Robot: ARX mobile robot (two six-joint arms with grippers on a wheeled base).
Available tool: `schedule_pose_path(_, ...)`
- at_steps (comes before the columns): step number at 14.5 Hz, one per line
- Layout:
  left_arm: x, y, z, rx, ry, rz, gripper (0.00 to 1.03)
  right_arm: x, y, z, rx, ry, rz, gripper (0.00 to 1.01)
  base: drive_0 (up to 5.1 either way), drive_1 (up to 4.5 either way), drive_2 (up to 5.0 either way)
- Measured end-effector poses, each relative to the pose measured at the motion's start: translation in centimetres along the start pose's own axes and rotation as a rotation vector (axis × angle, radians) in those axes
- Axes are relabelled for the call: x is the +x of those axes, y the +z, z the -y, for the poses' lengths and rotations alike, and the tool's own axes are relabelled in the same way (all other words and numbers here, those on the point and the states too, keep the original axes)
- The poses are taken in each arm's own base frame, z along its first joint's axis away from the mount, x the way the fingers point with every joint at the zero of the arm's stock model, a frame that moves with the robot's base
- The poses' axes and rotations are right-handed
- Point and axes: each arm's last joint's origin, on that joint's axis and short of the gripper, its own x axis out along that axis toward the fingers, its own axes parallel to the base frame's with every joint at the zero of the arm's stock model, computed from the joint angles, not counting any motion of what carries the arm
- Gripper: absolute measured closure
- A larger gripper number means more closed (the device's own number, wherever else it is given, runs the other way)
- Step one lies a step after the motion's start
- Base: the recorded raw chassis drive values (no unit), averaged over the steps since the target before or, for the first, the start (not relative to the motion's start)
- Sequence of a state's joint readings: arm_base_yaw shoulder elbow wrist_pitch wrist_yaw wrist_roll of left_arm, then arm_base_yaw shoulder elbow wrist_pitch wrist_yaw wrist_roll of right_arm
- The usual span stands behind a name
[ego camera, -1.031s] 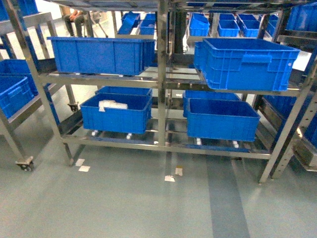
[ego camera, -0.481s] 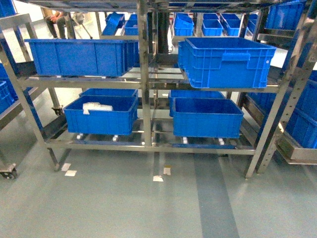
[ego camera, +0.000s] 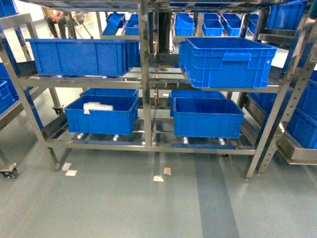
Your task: Pick red block from blue box to shelf
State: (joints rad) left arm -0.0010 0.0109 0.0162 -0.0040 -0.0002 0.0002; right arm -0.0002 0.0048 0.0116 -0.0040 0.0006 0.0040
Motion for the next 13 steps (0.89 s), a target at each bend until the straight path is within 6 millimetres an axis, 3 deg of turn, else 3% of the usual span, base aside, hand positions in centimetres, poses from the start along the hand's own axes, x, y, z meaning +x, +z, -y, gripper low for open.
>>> schedule_pose_path(5,0.00,0.00,0.00,0.000,0.000,0.000,0.05,0.00,0.00,0.00,0.000,0.000,0.000,0.74,0.0,0.00,0.0)
schedule_pose_path(13,0.00,-0.01,0.00,0.000,0.000,-0.002,0.05,0.00,-0.02,0.00,0.000,0.000,-0.002,0.74,0.1,4.32,-4.1)
